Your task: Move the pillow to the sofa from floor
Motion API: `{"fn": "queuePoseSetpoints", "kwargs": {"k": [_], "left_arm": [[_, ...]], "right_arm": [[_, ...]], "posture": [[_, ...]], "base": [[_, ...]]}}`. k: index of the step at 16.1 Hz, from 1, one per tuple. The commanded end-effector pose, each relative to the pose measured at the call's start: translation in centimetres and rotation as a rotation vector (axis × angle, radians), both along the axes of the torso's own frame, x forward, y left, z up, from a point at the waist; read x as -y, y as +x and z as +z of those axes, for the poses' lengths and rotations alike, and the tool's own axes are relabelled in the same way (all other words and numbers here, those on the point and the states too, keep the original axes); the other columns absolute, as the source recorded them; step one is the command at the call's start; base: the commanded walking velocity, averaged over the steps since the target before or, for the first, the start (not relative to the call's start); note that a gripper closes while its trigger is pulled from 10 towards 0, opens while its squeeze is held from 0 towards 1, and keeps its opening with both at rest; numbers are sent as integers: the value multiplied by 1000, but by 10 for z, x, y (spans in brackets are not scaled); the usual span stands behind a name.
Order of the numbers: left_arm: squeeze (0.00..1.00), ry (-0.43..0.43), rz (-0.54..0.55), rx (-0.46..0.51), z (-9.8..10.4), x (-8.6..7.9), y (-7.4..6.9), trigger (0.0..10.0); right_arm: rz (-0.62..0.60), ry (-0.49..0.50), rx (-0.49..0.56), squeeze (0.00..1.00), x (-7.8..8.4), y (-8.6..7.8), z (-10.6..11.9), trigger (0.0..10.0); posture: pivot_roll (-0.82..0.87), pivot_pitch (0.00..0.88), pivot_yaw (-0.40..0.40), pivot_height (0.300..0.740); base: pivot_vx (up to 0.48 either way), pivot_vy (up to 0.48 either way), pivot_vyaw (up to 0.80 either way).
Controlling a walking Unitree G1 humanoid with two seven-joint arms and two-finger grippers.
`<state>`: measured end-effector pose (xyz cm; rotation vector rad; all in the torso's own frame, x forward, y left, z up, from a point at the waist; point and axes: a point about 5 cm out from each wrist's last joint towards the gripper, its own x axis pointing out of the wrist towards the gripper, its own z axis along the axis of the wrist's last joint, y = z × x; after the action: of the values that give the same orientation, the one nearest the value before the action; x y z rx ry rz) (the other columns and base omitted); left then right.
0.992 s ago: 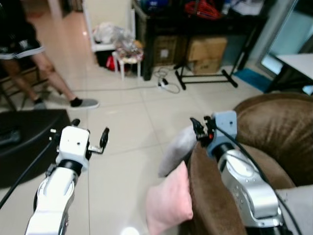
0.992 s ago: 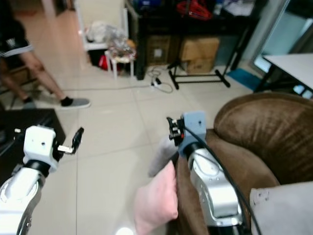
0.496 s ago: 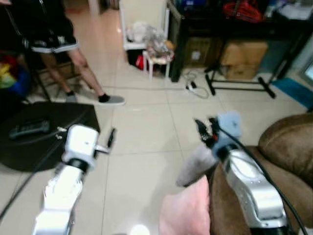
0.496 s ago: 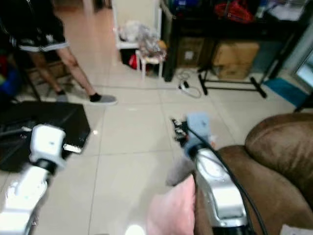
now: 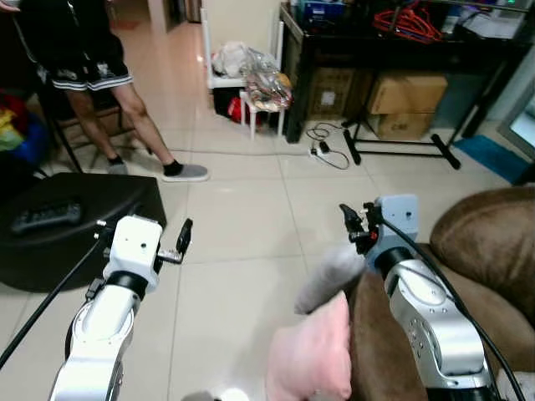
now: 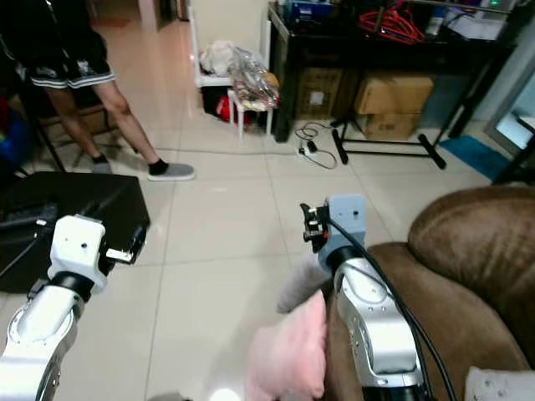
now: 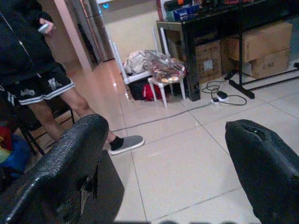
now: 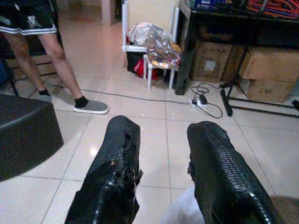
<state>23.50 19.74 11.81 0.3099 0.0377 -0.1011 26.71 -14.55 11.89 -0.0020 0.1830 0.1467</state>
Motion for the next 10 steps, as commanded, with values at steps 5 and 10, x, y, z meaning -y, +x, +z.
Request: {"fn": "queuePoseSetpoints", "kwargs": {"k": [5,10], "left_arm": [[0,6,18,-16,-4,-1,-3,10000],[0,2,11,-16,-4,0,-3,10000]], "right_arm": [[-76,-41,-34,0,11,0,-8,10000],[-78,-48,-38,0,11,0,-9,10000]], "posture": [[29,0,-55,611],[29,0,-56,561]], "base": [[0,0,0],[0,0,0]]}}
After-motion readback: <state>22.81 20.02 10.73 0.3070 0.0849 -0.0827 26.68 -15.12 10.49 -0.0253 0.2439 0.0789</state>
